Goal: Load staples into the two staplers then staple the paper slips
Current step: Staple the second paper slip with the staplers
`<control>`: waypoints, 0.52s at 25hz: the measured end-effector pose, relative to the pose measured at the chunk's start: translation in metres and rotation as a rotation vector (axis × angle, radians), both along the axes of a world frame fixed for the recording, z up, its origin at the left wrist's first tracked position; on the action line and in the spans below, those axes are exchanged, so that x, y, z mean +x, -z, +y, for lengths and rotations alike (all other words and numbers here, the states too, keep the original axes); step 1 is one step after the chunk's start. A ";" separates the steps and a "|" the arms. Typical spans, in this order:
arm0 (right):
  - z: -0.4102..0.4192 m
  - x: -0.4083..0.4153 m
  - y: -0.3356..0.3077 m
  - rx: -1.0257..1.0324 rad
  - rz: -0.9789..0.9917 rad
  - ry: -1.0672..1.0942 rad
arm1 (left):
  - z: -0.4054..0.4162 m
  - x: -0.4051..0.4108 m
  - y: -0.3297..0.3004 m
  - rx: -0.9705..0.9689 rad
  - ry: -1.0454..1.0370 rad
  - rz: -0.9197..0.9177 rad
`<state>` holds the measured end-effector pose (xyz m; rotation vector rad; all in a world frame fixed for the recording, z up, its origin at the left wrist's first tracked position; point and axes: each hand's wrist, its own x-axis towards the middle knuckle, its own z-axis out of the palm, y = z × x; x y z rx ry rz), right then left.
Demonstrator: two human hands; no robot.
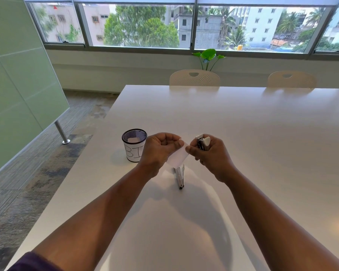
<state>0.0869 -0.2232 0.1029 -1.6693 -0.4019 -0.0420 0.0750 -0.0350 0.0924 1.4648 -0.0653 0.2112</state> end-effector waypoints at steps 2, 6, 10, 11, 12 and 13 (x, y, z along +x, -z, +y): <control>0.001 -0.001 0.000 0.014 0.003 -0.003 | -0.001 -0.001 -0.001 0.001 -0.007 0.016; 0.001 -0.003 0.000 0.030 0.012 0.000 | -0.003 -0.003 -0.003 0.002 0.003 0.044; 0.002 -0.004 0.001 0.041 0.041 0.016 | -0.005 -0.004 -0.005 0.019 -0.012 0.056; 0.002 -0.004 0.001 0.051 0.064 0.019 | -0.005 -0.004 -0.006 0.020 -0.014 0.054; 0.002 -0.005 0.001 0.073 0.097 0.014 | -0.006 -0.005 -0.006 0.013 -0.015 0.051; 0.003 -0.006 0.002 0.108 0.138 0.001 | -0.007 -0.005 -0.007 -0.001 -0.016 0.049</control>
